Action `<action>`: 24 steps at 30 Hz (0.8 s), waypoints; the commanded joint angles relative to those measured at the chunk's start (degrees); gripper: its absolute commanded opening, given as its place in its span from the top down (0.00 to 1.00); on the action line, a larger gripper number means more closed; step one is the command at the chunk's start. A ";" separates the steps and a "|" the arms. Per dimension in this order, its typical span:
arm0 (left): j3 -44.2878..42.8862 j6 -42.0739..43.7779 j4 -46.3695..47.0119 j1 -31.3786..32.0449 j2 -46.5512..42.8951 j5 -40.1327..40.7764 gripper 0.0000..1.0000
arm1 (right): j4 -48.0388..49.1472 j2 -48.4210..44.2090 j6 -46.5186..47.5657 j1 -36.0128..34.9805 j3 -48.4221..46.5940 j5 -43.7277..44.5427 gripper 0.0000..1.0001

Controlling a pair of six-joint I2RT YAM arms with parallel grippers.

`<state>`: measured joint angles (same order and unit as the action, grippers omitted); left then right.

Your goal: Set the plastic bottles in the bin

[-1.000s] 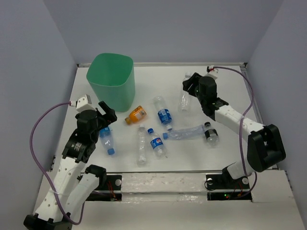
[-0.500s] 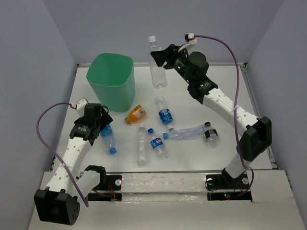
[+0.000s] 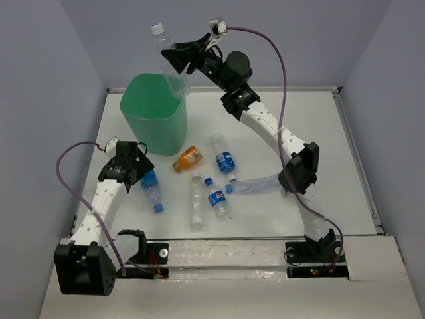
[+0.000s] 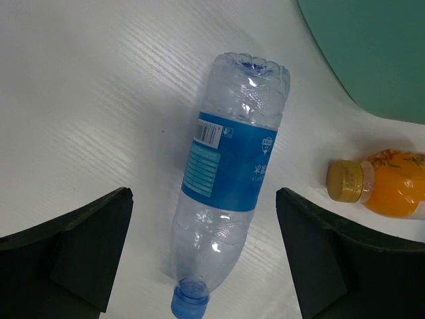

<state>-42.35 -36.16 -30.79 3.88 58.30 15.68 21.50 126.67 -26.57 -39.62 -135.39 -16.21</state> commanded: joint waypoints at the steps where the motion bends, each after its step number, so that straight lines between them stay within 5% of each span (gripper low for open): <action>1: -0.98 2.24 2.04 -0.36 1.99 -2.50 0.01 | 1.53 11.12 1.51 -2.03 -15.05 -2.95 0.71; 11: -1.07 3.03 3.63 -1.15 9.01 -2.23 0.01 | 10.49 16.59 9.96 -7.32 -15.17 1.09 0.68; 13: -1.07 3.64 4.06 -1.15 9.72 -2.59 0.01 | 11.99 16.59 9.26 -7.32 -12.27 2.23 0.55; 15: -0.90 3.90 4.86 -1.15 10.16 -2.50 0.01 | 11.29 16.33 9.34 -7.32 -11.39 2.23 0.30; 18: -0.89 4.17 5.91 -1.15 10.95 -2.41 0.01 | 11.99 13.71 9.52 -7.32 -7.09 2.58 0.13; 24: -1.07 3.82 8.37 -1.33 14.55 -0.65 0.01 | 11.73 3.78 10.04 -7.32 7.75 2.06 0.06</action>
<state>-42.35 -33.01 -24.58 2.92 70.94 13.69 28.86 141.18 -17.65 -47.37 -134.82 -14.55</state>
